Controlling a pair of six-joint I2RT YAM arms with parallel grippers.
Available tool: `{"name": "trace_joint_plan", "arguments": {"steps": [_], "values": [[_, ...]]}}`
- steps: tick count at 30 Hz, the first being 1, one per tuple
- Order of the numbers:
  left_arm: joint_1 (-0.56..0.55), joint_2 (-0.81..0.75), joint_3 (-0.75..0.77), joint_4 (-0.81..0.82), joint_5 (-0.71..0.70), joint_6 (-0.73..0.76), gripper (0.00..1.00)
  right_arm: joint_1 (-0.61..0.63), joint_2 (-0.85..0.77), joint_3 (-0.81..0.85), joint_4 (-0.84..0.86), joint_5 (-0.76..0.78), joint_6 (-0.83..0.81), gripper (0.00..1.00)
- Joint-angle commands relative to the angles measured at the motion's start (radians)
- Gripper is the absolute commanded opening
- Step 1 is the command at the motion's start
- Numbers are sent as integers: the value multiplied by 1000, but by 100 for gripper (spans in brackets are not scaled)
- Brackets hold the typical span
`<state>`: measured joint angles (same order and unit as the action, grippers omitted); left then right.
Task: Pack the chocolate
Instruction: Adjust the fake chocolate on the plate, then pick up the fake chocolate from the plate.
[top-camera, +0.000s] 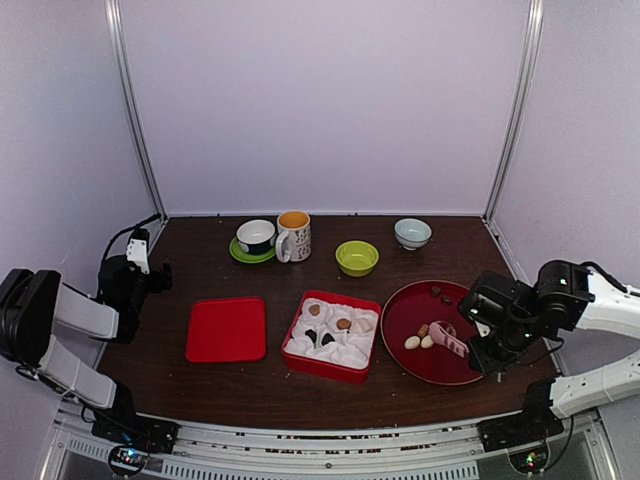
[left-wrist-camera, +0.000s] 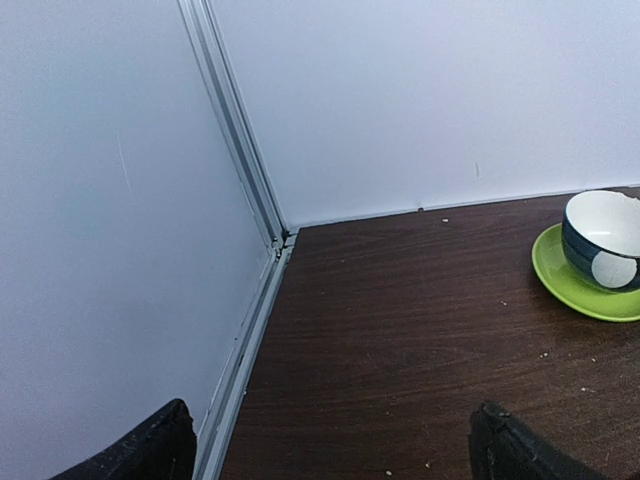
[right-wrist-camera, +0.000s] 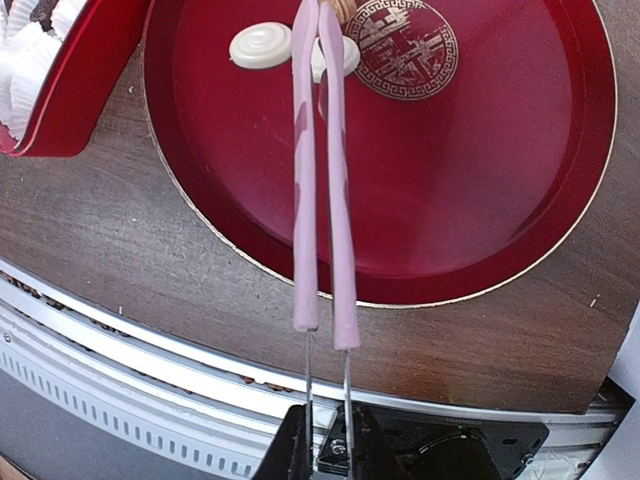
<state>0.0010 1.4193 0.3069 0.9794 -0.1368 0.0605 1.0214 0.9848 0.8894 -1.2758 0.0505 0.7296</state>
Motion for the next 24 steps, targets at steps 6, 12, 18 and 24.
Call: {"name": "trace_joint_plan", "arguments": {"steps": [6,12,18,24], "values": [[9,6,11,57,8,-4,98,2,-35,-45,38,-3,22,12],[9,6,11,57,8,-4,98,2,-49,-74,76,-26,42,15],[9,5,11,58,8,-4,98,2,-48,-84,78,-15,51,20],[10,6,11,57,8,-4,98,3,-30,-81,83,2,52,23]]}}
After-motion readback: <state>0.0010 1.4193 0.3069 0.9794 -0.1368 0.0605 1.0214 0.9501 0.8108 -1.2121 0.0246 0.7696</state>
